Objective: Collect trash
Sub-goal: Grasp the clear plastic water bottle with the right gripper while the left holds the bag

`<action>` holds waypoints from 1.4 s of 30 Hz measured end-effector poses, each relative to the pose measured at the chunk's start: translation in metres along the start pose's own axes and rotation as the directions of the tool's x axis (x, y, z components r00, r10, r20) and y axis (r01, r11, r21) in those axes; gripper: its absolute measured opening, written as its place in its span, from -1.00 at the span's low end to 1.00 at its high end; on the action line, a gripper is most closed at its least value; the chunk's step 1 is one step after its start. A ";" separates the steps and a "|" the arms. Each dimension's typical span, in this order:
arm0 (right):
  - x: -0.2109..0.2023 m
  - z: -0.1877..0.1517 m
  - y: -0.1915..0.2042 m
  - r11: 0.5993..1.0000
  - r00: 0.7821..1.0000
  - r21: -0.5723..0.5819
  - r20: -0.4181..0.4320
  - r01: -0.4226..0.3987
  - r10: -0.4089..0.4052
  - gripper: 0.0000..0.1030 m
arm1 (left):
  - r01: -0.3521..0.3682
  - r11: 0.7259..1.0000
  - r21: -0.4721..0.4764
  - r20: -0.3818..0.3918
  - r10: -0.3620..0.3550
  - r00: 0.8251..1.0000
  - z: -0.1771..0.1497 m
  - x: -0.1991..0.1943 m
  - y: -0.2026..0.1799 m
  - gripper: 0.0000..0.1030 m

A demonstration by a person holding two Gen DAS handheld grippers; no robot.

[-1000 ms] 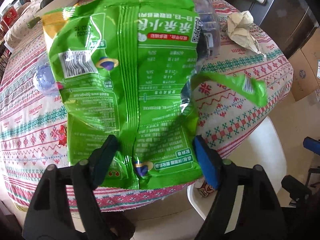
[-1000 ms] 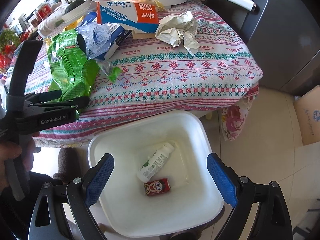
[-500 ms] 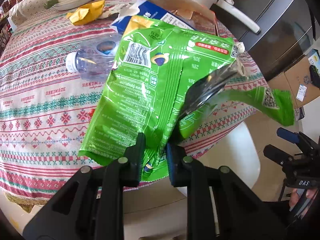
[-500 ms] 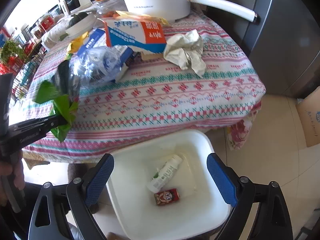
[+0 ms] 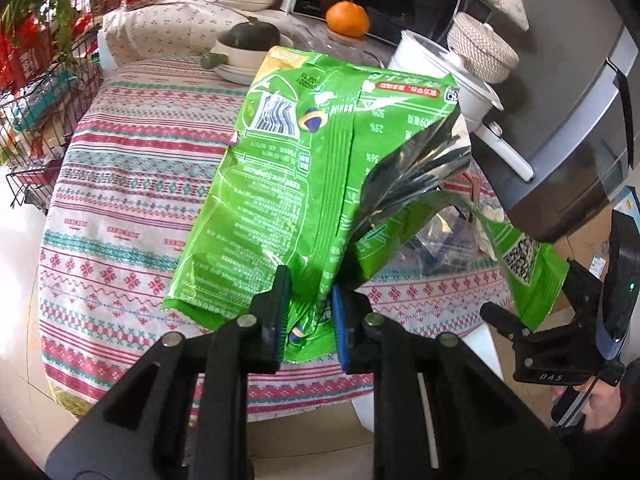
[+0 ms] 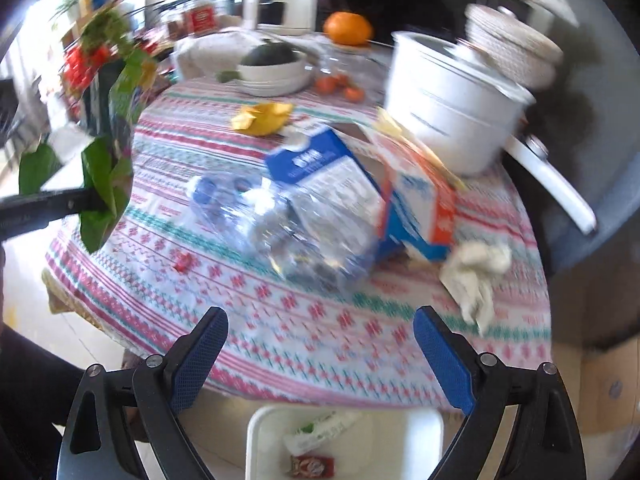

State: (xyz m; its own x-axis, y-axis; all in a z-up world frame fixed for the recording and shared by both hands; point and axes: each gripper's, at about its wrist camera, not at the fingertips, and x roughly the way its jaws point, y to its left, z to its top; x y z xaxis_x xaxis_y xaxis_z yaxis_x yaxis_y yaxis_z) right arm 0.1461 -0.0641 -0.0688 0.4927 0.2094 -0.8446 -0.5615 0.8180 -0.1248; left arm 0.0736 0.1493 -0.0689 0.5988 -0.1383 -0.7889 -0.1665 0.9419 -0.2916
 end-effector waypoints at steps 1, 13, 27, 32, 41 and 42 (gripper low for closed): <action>0.005 0.007 0.008 0.999 1.000 -0.039 0.001 -0.010 0.010 0.85 | -0.006 1.000 -0.012 0.008 0.006 1.000 0.004 0.003 0.006 -0.59; 0.088 0.066 0.121 0.843 0.999 -0.537 -0.049 -0.039 0.015 0.85 | -0.015 0.986 -0.167 0.026 0.020 0.999 0.018 -0.005 0.069 -0.58; 0.162 0.085 0.131 0.769 0.984 -0.638 -0.156 -0.035 -0.085 0.60 | 0.000 0.965 -0.263 -0.024 -0.006 1.000 0.023 0.004 0.093 -0.57; 0.143 0.088 0.125 0.824 0.992 -0.565 -0.120 -0.032 -0.044 0.51 | 0.008 0.962 -0.274 -0.027 -0.016 1.000 0.021 0.003 0.094 -0.57; 0.059 0.072 0.083 0.957 0.998 -0.288 0.035 -0.037 0.049 0.45 | 0.047 0.977 -0.208 -0.053 -0.059 0.997 0.012 0.007 0.070 -0.57; 0.048 0.068 0.076 0.967 0.997 -0.253 0.052 -0.041 0.056 0.45 | 0.057 0.980 -0.193 -0.061 -0.070 0.996 0.010 0.008 0.064 -0.57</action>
State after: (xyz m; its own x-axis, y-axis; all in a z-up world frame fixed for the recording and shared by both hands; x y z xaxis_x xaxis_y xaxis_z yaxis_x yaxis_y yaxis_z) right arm 0.1716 0.0446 -0.0836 0.4949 0.2823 -0.8218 -0.7311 0.6464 -0.2183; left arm 0.0760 0.2116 -0.0885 0.5602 -0.2219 -0.7981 -0.2803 0.8558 -0.4347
